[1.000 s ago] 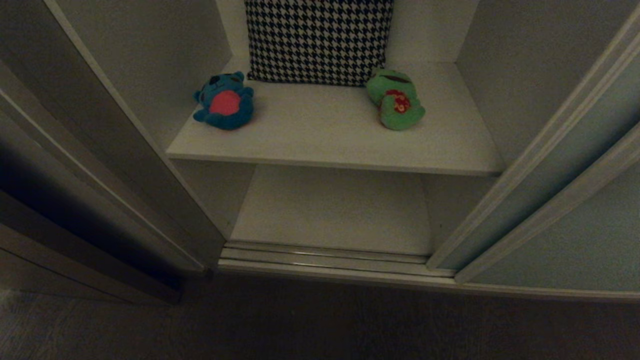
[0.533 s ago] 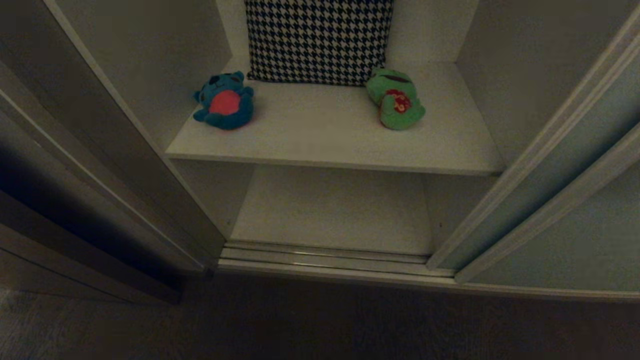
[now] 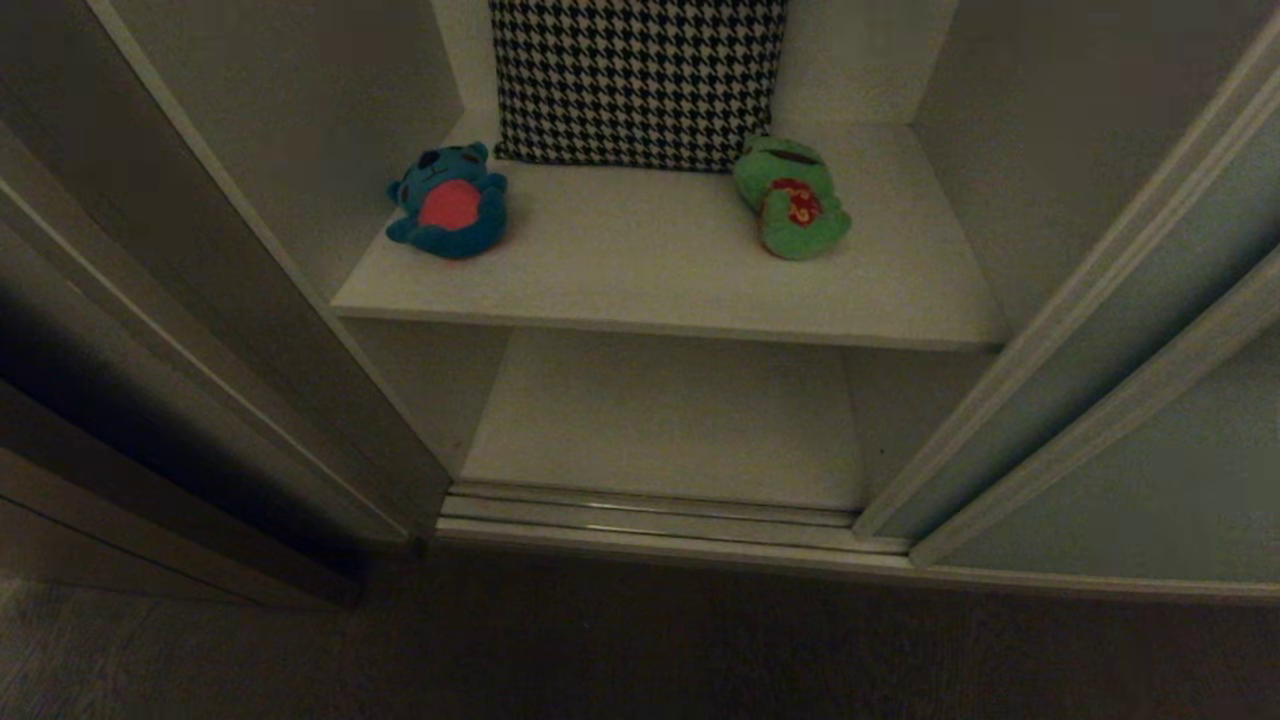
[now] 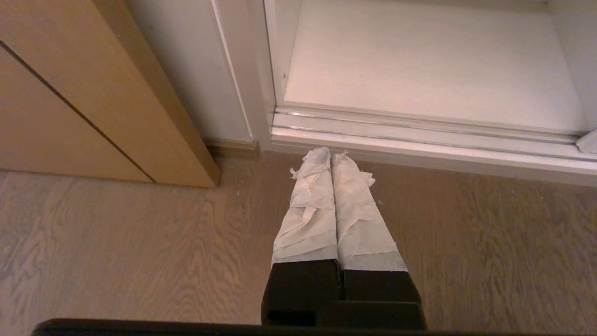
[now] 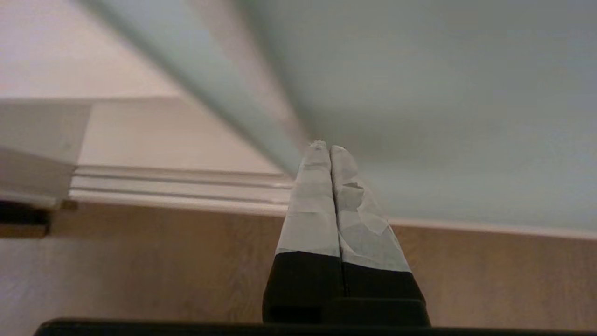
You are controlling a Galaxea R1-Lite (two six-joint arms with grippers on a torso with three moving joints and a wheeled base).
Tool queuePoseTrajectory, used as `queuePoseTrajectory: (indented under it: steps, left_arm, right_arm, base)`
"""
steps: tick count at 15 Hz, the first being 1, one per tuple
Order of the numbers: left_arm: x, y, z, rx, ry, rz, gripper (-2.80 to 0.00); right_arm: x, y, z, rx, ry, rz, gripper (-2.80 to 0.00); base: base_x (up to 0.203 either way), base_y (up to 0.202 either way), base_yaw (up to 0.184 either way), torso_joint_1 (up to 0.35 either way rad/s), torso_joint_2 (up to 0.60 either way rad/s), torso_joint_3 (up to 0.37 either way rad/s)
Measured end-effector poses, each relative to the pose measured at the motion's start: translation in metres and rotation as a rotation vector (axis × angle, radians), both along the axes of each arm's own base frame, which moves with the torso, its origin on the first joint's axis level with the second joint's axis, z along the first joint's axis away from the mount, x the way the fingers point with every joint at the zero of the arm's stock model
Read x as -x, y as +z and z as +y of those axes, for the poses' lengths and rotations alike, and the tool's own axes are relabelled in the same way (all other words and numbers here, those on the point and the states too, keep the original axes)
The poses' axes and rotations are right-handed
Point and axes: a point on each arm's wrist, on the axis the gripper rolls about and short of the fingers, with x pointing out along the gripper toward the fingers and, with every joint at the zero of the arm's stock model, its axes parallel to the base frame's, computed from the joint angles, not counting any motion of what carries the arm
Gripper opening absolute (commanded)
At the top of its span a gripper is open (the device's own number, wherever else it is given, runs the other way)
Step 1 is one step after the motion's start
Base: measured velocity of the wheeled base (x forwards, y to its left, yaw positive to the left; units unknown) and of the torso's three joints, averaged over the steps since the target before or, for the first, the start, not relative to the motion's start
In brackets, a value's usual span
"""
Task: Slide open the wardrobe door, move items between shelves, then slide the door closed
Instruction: Close the door
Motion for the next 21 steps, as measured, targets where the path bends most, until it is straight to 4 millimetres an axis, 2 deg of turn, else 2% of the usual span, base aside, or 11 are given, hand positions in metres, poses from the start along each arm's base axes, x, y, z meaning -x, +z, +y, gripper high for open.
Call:
queuePoseTrajectory:
  steps: [16,21]
  left_arm:
    - [0.0,0.0,0.0,0.0,0.0,0.0,-2.8]
    - [0.0,0.0,0.0,0.0,0.0,0.0,-2.8]
  right_arm:
    - [-0.027,-0.001,-0.004,0.035,-0.003,-0.031,-2.8]
    - [-0.028,0.0,0.022,0.053,0.081,-0.051,-2.8]
  base:
    - [0.0,0.0,0.0,0.0,0.0,0.0]
    - [0.0,0.0,0.0,0.0,0.0,0.0]
